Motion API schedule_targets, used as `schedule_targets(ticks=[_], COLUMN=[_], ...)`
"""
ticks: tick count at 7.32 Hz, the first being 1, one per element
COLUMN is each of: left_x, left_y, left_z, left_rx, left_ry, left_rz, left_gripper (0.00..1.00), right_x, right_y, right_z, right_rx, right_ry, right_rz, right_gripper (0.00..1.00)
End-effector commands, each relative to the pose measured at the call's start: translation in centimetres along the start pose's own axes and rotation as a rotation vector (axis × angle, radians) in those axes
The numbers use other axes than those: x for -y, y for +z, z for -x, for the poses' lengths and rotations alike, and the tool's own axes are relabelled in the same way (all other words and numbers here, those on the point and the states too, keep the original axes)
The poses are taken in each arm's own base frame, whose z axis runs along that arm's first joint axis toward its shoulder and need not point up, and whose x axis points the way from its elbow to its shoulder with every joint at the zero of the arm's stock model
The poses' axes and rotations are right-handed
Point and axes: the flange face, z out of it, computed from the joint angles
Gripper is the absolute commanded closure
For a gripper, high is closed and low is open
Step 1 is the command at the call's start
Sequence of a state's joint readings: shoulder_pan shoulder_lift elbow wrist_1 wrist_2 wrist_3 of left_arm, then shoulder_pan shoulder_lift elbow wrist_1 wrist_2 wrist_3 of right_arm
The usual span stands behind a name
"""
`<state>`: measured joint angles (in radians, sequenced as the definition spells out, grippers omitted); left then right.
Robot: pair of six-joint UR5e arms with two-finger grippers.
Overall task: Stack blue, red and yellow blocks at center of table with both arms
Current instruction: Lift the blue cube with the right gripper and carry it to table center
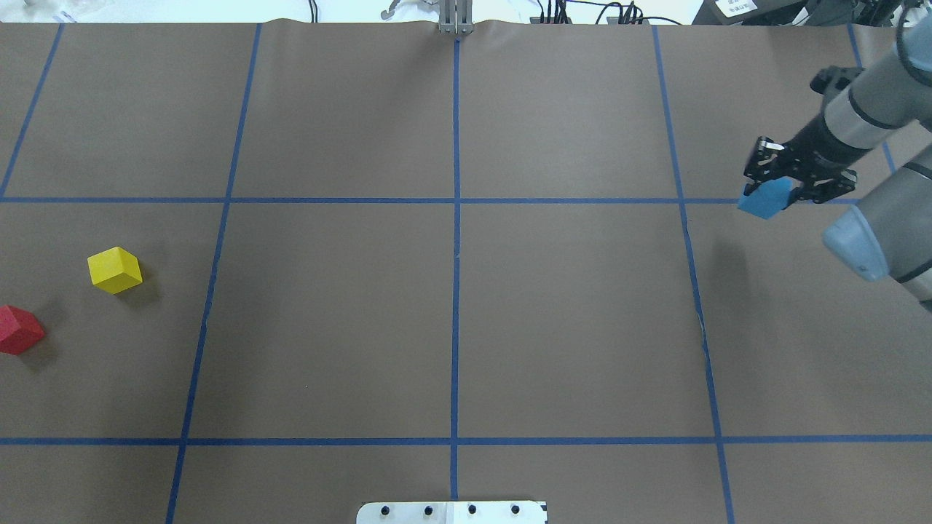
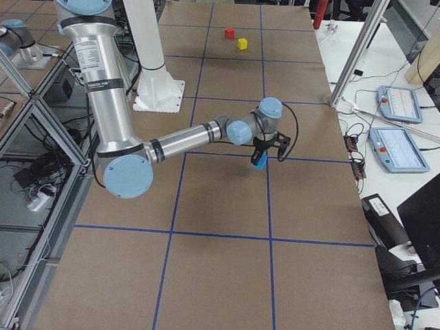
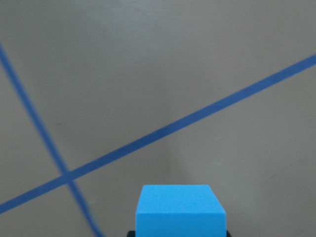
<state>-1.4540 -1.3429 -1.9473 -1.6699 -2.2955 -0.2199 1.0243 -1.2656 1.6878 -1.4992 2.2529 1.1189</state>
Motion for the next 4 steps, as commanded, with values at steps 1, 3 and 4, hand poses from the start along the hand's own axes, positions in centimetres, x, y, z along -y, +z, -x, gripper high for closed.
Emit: schedule_targets(ticks=[1,3,4], left_x=[0.9,2.1,2.0], left_y=[-0.3,-0.3,0.2], left_z=[-0.7,-1.8,-2.2], left_rx=[-0.005,-0.01,-0.01], left_ry=[0.016,0.054,0.056], left_rz=[-0.013,-0.018,-0.007], left_gripper=[0.0,0.0,0.0], right_x=[-5.3,-13.2,-15.8], right_y=[-1.8,-1.1,0.0], right_z=[12.8,23.2,27.5], right_rx=[0.049,0.091,0.089], right_ry=[-0.152,-0.218,-0.216], right_rz=[-0.009,-0.03,-0.03], right_gripper=[1.0,1.0,1.0])
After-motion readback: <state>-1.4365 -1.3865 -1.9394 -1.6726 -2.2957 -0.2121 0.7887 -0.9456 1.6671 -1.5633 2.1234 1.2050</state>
